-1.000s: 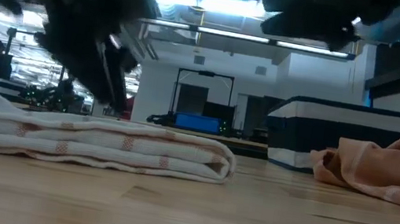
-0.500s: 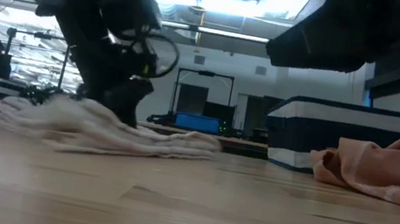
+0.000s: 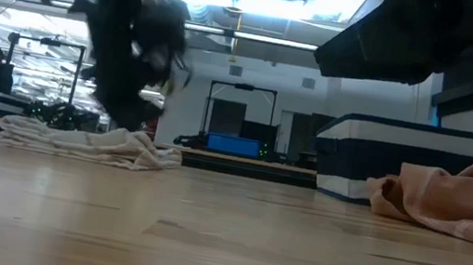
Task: Fold towel
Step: Move the brown striped towel to the top left of the table
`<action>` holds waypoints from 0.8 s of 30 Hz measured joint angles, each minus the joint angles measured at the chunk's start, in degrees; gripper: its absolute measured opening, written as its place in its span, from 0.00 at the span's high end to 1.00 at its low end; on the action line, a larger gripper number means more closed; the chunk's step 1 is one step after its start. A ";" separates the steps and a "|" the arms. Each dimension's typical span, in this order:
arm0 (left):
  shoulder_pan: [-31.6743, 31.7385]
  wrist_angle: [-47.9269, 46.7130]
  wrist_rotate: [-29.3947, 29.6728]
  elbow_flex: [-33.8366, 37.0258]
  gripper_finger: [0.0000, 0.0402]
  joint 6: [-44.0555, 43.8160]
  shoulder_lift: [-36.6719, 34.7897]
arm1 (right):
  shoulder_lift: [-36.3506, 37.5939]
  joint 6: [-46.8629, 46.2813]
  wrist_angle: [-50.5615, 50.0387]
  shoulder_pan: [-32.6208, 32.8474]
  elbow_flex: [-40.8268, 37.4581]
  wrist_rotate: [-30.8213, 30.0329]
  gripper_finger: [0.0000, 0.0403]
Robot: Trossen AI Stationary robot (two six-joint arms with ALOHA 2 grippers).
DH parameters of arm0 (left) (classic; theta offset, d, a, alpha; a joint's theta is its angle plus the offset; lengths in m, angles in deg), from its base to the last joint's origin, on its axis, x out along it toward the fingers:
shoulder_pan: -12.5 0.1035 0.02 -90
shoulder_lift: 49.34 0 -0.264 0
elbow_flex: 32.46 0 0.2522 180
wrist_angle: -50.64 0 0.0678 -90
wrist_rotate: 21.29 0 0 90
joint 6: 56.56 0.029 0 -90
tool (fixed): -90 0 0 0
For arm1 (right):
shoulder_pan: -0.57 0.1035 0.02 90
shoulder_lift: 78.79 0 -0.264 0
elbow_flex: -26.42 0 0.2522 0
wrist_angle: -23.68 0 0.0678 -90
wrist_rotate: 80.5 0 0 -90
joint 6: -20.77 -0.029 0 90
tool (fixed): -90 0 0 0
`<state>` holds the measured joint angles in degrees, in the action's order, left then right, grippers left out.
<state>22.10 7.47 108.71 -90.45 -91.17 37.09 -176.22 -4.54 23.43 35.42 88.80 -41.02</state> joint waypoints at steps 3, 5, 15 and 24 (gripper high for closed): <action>-1.56 -0.05 -3.89 -1.72 0.61 4.31 -6.25 | 0.00 -0.03 0.03 0.00 0.02 -0.56 0.51; -1.97 0.19 -10.44 -2.01 0.61 6.35 -9.74 | 0.00 -0.10 0.02 0.00 0.02 -0.92 0.51; -1.81 14.30 -18.08 10.81 0.61 -4.22 -11.25 | 0.00 -1.43 -0.04 0.00 0.02 -0.92 0.51; 3.93 21.98 -13.93 22.01 0.61 -6.33 -11.38 | 0.02 -1.46 -0.05 0.00 0.02 -0.90 0.51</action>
<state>26.04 29.45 94.78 -68.45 -97.50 25.71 -176.20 -6.01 23.37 35.42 88.82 -41.92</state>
